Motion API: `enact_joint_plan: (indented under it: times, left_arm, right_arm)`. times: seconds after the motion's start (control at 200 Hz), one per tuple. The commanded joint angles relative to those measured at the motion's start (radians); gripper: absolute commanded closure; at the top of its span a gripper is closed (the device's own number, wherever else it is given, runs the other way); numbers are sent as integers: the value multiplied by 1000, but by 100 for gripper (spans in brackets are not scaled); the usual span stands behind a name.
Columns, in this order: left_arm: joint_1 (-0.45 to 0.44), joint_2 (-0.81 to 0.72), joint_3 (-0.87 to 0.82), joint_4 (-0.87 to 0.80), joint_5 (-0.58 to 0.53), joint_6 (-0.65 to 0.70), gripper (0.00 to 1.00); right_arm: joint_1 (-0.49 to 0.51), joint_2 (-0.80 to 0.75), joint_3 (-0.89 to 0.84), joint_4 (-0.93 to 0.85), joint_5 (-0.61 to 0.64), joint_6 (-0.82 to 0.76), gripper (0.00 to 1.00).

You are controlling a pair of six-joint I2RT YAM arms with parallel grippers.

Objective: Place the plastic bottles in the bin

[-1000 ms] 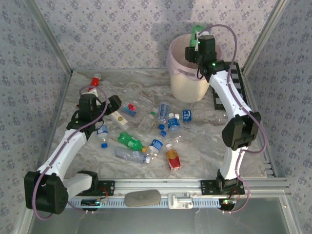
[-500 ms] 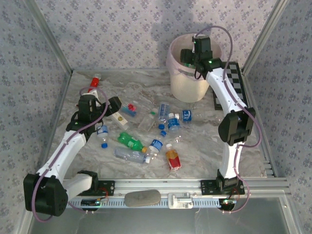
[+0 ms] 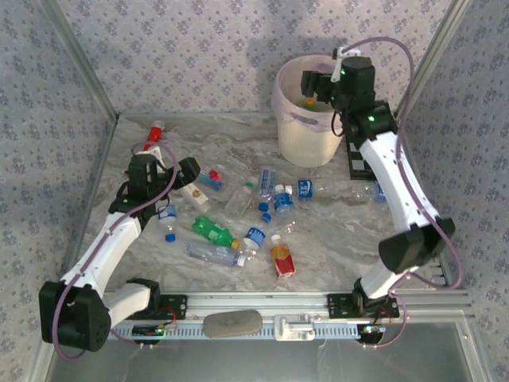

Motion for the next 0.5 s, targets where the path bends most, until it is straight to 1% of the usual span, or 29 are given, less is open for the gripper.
enact_joint_plan:
  times: [0.0, 0.14, 0.25, 0.365, 0.385, 0.495]
  left_arm:
    - [0, 15, 7, 48, 32, -19, 0]
    - [-27, 42, 19, 67, 28, -20, 0]
    - [-59, 74, 41, 67, 12, -9, 0]
    - [-90, 110, 66, 64, 8, 1, 0]
    - [-94, 115, 69, 64, 6, 2, 0]
    - [-112, 141, 83, 62, 3, 3, 0]
  right_arm:
    - [0, -105, -124, 37, 3, 30, 5]
    - [-6, -267, -338, 37, 51, 73, 4]
    - [-25, -378, -496, 0, 94, 137, 3]
    - [-79, -476, -633, -51, 95, 227, 3]
    - [-89, -490, -683, -58, 95, 242, 3]
    - [-151, -544, -805, -65, 89, 316, 3]
